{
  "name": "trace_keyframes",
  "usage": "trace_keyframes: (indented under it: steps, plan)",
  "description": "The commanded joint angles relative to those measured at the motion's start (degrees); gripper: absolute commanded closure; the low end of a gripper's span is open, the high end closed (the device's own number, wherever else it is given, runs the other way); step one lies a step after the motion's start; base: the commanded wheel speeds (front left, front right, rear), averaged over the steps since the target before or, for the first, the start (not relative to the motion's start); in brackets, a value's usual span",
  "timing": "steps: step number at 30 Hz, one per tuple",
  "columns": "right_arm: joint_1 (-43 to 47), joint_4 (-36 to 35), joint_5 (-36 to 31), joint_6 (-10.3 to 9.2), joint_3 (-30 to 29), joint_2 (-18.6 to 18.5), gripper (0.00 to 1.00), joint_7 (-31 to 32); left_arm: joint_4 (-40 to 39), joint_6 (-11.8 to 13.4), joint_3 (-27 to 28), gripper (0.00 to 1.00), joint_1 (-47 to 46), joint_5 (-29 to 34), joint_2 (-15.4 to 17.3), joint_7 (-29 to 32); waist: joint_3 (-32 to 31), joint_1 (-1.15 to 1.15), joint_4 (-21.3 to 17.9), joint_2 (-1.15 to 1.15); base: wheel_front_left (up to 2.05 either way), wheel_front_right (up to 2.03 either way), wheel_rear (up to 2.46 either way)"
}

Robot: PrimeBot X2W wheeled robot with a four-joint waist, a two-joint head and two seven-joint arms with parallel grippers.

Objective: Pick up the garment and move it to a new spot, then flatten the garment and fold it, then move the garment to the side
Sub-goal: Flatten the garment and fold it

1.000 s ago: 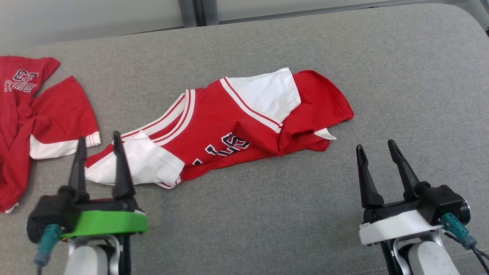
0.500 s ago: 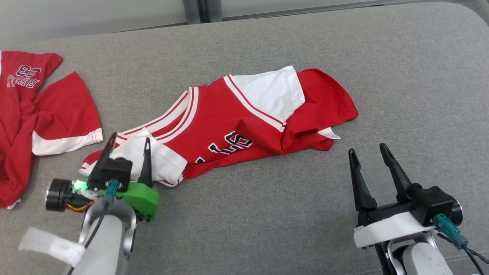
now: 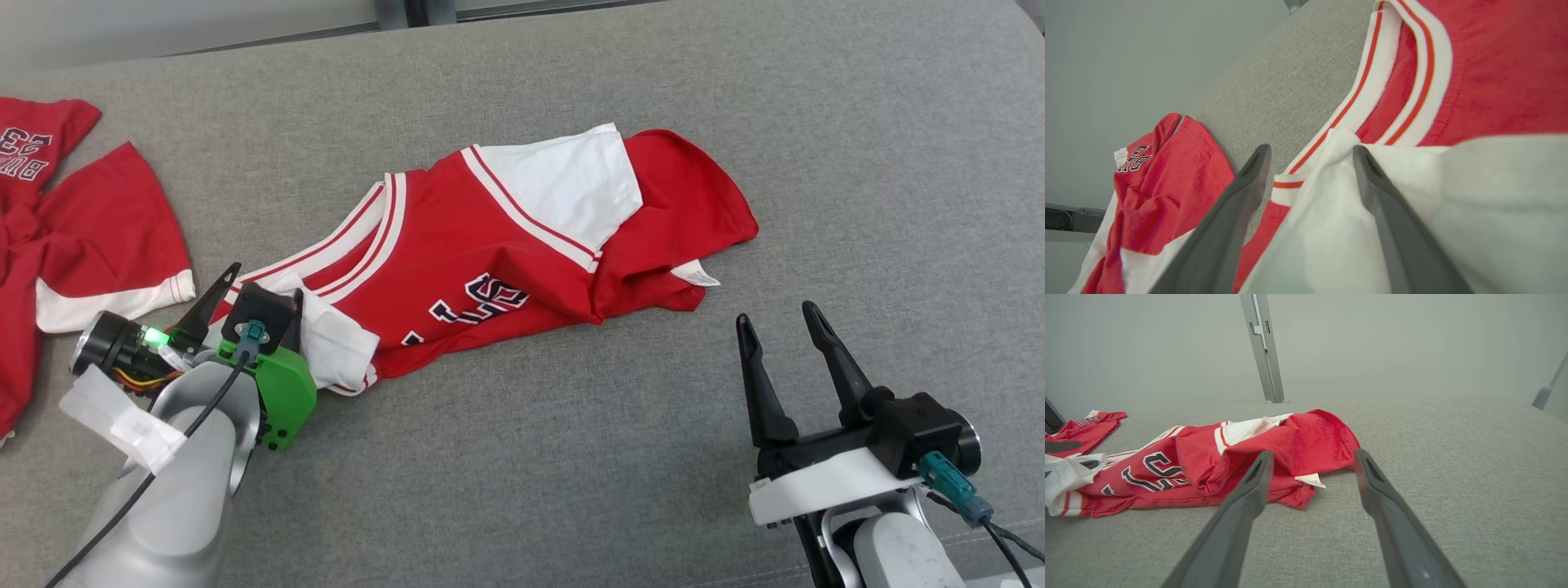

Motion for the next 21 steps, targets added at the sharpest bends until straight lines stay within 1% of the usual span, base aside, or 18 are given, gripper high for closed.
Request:
trace_keyframes:
  steps: [1,5,7,8,11,15,17,21]
  plan:
    - [-0.78,-0.05,0.51,-0.1,0.12,-0.1,0.0,-0.01,0.57,-0.68,-0.77,0.0,-1.31,0.68,0.74,0.78,0.66,0.0,-0.32,0.0,0.0,0.0,0.0]
    - [-1.16,0.03,0.56,-0.1,0.18,-0.1,0.0,-0.01,1.59,-1.83,-3.08,0.0,-2.72,1.9,1.45,2.24,1.16,0.0,-0.62,0.0,0.0,0.0,0.0]
    - [-1.26,0.05,0.6,-0.1,0.13,-0.1,0.0,-0.01,1.97,-2.25,-3.93,0.6,-2.88,2.1,1.83,2.84,1.22,0.0,-0.75,0.0,0.0,0.0,0.0]
    - [-1.23,0.07,0.59,-0.1,0.11,-0.1,0.0,-0.01,2.12,-2.3,-4.26,1.0,-2.87,2.28,2.02,3.16,1.18,0.0,-0.81,0.0,0.0,0.0,0.0]
    - [-0.95,-0.01,0.77,-0.1,-0.08,-0.1,0.0,-0.01,1.32,-2.37,-4.87,1.0,-2.86,2.36,2.57,2.2,0.94,0.0,-0.86,0.0,0.0,0.0,0.0]
    - [-0.49,0.3,1.53,-0.09,0.32,-0.08,0.0,0.0,-2.07,-0.6,-3.99,1.0,-1.56,0.95,2.78,-1.39,0.58,0.0,-0.46,0.0,0.0,0.0,0.0]
    - [0.04,1.74,6.11,-0.1,1.01,-0.1,0.0,0.0,-4.55,0.36,-2.9,1.0,-0.17,-0.18,2.81,-2.99,0.52,0.0,0.14,0.0,0.0,0.0,0.0]
    - [-2.11,7.74,10.45,-0.07,3.19,-0.16,0.0,-0.01,-11.36,2.19,-0.78,1.0,2.89,-2.84,3.08,-7.08,0.37,0.0,1.79,0.0,0.0,0.0,0.0]
